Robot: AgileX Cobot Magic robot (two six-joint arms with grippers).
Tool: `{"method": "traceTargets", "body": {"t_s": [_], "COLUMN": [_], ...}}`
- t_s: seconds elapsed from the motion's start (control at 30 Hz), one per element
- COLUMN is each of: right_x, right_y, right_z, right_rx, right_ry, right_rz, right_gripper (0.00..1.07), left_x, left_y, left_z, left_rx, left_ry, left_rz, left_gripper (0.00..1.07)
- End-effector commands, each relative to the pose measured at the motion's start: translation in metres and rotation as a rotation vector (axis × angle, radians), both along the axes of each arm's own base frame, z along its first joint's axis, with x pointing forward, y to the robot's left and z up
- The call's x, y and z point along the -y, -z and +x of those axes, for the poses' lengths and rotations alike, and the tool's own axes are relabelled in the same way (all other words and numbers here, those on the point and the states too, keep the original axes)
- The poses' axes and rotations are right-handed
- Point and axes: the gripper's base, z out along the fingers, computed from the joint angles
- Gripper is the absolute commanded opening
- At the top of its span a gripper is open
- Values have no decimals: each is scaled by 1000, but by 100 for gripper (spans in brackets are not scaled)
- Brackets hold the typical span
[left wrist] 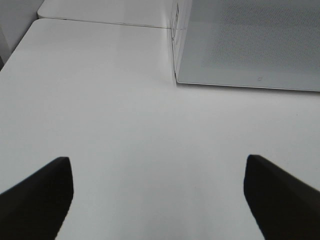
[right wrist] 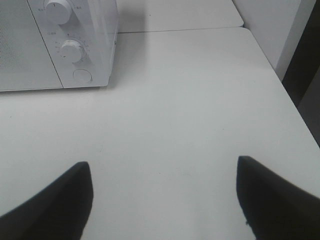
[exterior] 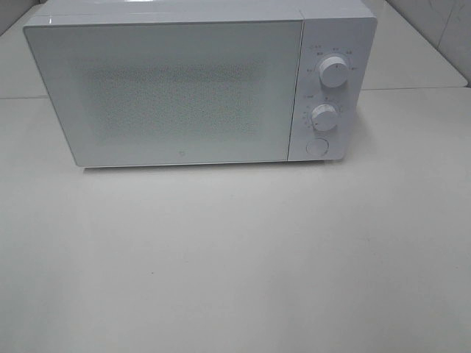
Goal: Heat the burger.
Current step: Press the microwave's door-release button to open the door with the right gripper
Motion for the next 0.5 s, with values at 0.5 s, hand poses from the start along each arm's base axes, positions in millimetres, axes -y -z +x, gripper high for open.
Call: {"method": "traceTargets", "body": {"t_s": [0.5], "right_x": [-6], "right_y": [-25], "right_z": [38], "right_rx": [87], "right_ry": [-29], "right_rz": [-20], "right_gripper": [76], "left_x": [1], "left_y": [1], "left_z": [-2], "left_rx": [6], "left_ry": [5], "left_rz": [-3], "left_gripper": [85]}}
